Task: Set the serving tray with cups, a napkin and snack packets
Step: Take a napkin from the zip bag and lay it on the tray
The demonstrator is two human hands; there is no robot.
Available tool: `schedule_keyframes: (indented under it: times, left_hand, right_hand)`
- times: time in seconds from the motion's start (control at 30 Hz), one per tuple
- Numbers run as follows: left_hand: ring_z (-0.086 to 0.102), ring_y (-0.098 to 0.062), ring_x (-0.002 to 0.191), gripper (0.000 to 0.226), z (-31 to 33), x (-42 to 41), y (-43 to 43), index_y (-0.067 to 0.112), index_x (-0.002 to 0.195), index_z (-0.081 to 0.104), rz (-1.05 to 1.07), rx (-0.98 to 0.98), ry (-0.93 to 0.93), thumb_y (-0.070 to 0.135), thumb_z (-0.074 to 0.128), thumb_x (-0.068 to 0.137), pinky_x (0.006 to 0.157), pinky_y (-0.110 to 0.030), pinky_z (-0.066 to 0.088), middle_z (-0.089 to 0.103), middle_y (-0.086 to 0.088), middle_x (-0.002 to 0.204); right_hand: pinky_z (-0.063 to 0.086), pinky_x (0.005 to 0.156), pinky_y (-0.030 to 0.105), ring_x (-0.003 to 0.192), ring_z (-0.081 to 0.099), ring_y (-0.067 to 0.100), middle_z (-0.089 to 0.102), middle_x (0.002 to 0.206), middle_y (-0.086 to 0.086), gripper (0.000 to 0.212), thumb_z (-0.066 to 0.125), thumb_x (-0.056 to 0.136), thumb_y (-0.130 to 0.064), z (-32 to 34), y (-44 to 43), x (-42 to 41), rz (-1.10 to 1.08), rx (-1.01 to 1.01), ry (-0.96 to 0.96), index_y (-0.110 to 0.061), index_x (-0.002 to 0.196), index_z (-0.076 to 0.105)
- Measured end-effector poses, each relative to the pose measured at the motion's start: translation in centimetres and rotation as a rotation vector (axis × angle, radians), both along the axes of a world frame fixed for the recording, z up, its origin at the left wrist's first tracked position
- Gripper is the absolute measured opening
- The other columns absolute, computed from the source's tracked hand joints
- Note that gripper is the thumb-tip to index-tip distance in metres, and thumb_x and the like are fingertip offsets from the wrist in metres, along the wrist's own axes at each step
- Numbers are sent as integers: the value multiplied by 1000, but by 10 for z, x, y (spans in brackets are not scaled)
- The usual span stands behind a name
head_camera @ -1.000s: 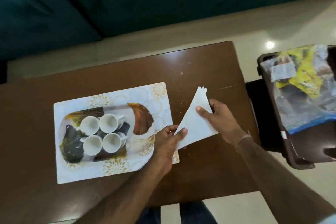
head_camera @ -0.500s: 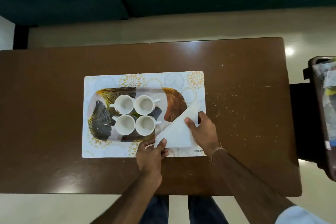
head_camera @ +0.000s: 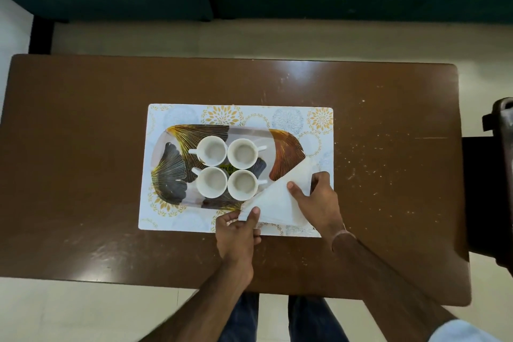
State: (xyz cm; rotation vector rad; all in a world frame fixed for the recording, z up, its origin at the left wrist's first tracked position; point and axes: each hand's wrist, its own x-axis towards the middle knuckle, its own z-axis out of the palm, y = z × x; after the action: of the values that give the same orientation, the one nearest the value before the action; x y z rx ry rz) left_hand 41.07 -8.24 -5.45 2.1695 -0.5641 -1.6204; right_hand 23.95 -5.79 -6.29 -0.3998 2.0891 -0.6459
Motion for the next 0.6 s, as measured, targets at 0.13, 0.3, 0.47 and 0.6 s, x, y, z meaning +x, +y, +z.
schedule_keyframes:
  times: [0.13,0.3,0.47,0.6]
  left_hand:
    - [61,-17,64,47,1,2,5,20,111,51,45,36,-15,37,81,80,57,-33,55,69,-11,92]
    - [61,-25,84,36,-3,19,0,22,111,53,98,42,-137,27,74,83,68,-35,48,65,-12,108]
    - [60,-36,104,31,4,56,-36,19,113,58,-1,-78,-355,13,68,84,90,-49,52,63,-13,114]
    - [61,-46,101,25,14,79,-80,2,114,63,-96,-271,-482,4,61,90,76,-39,46,63,-17,101]
  right_hand:
    - [49,75,24,94,61,17,60,108,-3,53,72,83,-50,0,6,-4,13,-20,-24,-22,113,39]
    - [46,66,19,94,62,12,62,102,-2,57,68,82,-58,2,9,-17,31,-52,-37,-22,119,43]
    - [48,79,27,100,61,17,62,109,-1,56,64,85,-60,10,11,-53,56,-60,-5,-20,121,47]
    - [44,71,23,96,61,16,61,104,-5,43,63,87,-57,14,16,-88,105,-46,95,-22,109,51]
